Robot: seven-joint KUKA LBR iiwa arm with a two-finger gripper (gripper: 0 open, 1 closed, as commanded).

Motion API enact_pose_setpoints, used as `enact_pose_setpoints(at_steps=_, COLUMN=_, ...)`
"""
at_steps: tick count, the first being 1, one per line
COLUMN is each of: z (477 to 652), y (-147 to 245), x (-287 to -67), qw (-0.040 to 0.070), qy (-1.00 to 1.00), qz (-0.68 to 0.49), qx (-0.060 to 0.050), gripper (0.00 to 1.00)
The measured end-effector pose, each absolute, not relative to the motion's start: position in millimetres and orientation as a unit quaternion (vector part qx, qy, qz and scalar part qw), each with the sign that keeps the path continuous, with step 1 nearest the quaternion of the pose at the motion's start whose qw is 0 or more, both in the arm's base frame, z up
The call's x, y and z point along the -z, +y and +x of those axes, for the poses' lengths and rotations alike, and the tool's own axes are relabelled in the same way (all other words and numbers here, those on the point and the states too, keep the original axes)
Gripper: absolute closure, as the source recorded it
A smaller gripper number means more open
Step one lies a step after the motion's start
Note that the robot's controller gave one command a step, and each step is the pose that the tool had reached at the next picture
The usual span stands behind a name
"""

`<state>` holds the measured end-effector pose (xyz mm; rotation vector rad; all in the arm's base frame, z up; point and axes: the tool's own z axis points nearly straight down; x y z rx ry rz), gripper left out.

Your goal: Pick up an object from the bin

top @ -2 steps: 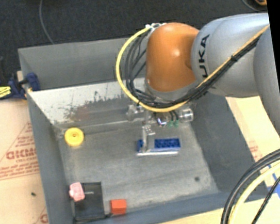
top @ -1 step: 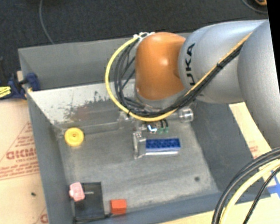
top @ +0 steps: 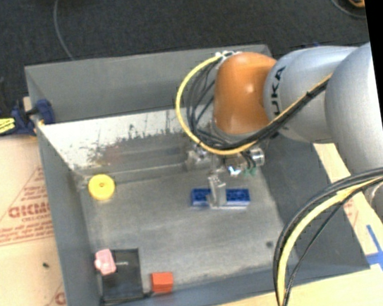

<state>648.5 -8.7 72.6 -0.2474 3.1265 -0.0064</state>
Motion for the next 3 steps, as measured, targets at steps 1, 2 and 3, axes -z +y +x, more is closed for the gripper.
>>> enact_pose_setpoints(at_steps=1, z=634.8, y=6.1, x=-86.3, qw=0.008, qy=0.994, qz=-0.108, qx=0.001, gripper=1.00)
enact_pose_setpoints(at_steps=2, z=634.8, y=5.9, x=-86.3, qw=0.008, qy=0.994, qz=-0.106, qx=0.000, gripper=1.00)
enact_pose_setpoints(at_steps=3, z=634.8, y=5.9, x=-86.3, qw=0.008, qy=0.994, qz=-0.106, qx=0.000, gripper=1.00)
